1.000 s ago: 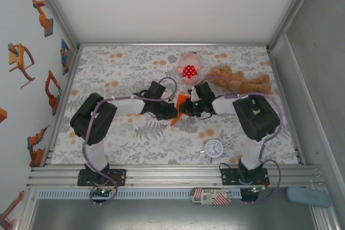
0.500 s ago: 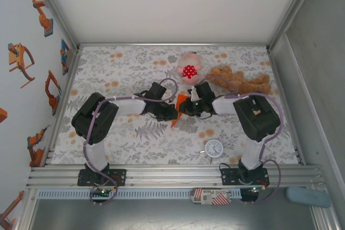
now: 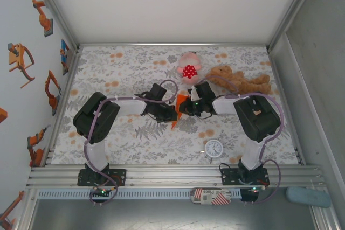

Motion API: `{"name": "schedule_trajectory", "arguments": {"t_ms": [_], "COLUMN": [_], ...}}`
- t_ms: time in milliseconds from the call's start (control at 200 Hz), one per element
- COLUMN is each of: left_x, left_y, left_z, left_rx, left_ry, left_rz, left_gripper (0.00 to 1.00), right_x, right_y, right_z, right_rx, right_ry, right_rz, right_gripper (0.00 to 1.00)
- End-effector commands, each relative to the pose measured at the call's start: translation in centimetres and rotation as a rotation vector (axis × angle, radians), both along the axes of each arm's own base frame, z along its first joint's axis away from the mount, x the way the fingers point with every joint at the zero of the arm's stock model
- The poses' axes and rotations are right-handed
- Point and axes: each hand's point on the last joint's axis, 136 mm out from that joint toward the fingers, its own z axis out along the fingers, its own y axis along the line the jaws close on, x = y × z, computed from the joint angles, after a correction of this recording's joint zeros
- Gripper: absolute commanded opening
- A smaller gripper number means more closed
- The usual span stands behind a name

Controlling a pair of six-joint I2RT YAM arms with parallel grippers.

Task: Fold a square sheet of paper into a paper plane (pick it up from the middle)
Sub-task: Fold the wing for the fifth time at the center of the table.

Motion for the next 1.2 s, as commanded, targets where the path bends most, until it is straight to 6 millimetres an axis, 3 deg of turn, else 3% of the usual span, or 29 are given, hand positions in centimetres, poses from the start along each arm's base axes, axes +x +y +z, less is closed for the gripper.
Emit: {"name": "schedule_trajectory", "arguments": {"t_ms": [0, 486, 1197], "left_x": [-0.9, -0.9, -1.9], "left_y": [0.5, 0.4, 1.3], "left_z": [-1.4, -1.2, -2.5], "left_rx": [0.031, 0.026, 0.104], "left_ry": [0.04, 0.038, 0.037], "left_rz": [0.004, 0.005, -0.007], "left_gripper": [0.07, 0.07, 0.07], "right_x": [0.7, 0.7, 0.7], "right_y": [0.6, 0.4, -0.3], "right_z": [0.9, 0.3, -1.8], "right_rx": [0.004, -0.017, -0.09], "right_ry": [-0.031, -0.016, 0.031], "right_rz": [0.015, 0.01, -0.004], "right_gripper": [0.12, 0.12, 0.12]}}
